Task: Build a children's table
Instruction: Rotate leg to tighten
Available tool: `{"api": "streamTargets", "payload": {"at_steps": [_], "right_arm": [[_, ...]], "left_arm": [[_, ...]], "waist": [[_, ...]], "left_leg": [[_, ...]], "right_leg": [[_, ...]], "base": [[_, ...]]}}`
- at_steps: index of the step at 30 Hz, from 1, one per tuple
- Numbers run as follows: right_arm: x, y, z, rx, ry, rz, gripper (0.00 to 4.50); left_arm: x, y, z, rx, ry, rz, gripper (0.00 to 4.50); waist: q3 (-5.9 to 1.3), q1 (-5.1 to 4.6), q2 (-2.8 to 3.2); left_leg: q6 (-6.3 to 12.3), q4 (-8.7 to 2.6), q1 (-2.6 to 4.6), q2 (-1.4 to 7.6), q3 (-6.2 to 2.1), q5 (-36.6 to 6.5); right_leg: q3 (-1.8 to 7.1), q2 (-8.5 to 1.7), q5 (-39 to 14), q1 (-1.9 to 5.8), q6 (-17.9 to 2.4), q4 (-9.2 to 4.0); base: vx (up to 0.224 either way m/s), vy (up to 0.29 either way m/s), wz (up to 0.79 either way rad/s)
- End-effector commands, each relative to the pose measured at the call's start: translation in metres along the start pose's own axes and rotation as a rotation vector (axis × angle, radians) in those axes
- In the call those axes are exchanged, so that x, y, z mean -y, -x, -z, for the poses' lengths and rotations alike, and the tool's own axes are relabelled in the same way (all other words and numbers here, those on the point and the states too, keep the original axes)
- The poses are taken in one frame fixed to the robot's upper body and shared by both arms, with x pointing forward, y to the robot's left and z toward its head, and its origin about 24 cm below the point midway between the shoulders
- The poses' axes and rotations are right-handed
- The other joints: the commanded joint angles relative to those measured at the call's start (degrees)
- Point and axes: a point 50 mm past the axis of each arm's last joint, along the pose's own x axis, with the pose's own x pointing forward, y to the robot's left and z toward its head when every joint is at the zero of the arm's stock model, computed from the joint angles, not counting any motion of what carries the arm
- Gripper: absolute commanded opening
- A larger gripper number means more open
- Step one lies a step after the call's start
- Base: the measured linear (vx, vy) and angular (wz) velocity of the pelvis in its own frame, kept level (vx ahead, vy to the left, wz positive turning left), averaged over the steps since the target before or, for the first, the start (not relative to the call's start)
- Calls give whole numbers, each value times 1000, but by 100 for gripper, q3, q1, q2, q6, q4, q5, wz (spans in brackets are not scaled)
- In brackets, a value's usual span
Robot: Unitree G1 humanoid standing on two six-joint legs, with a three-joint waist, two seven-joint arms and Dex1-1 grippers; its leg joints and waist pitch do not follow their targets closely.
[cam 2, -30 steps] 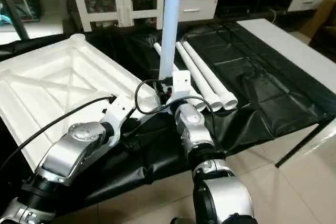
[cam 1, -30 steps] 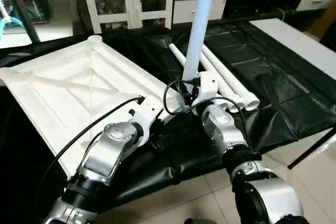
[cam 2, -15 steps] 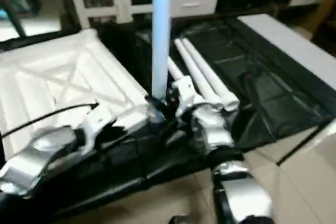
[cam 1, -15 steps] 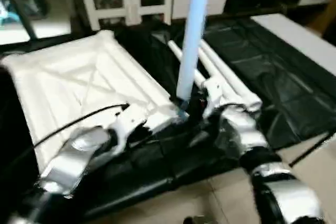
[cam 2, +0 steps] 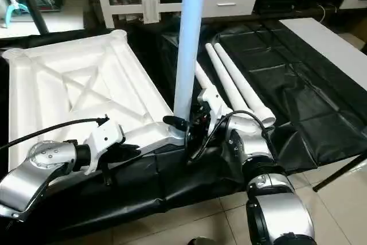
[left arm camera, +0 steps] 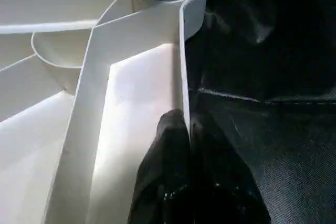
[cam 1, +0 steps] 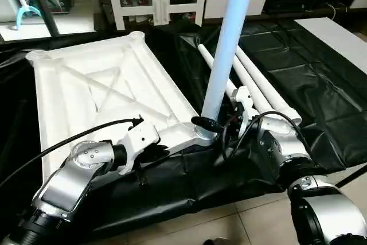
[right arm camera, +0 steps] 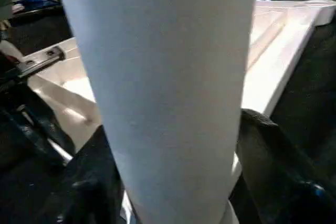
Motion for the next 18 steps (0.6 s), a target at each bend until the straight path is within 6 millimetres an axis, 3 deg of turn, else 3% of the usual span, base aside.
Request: {"api": "streamTargets", "payload": {"at_steps": [1, 9, 11, 14, 16, 18], "right_arm": [[12, 13, -14, 53, 8, 66, 262], [14, 11, -11, 49, -22, 104, 204], [14, 8, -4, 24, -36, 168, 203], [9, -5, 14, -37, -72, 314, 200], [7, -10, 19, -51, -81, 363, 199], [3, -26, 30, -91, -113, 534, 198]], "left_arm": [[10, -1, 11, -42, 16, 78, 0], [10, 0, 11, -49, 15, 76, 0], [10, -3, 11, -49, 14, 70, 0], [11, -14, 8, -62, 38, 33, 0], [11, -19, 7, -76, 53, 9, 0], [3, -33, 5, -129, 101, -128, 0]], "waist": [[-377, -4, 33], [-385, 0, 24], [-375, 3, 44], [-337, -24, 28], [-275, -54, 30], [-268, -88, 33]], "left_leg": [[362, -422, 49, 66, 58, -1101], [458, -402, 39, 47, 71, -940], [430, -407, 37, 49, 65, -945], [276, -423, 32, 36, 63, -1241], [24, -462, 77, 24, 37, -1769], [-110, -469, 94, 7, 12, -2014]], "right_leg": [[222, -185, -1031, 335, -1463, -280], [254, -173, -936, 334, -1473, -266], [257, -178, -1003, 328, -1448, -271], [262, -181, -1543, 309, -1280, -328], [250, -184, -2448, 264, -989, -421], [244, -175, -2742, 241, -831, -455]], "base": [[0, 0, 0], [0, 0, 0], [0, 0, 0], [0, 0, 0], [0, 0, 0], [0, 0, 0]]}}
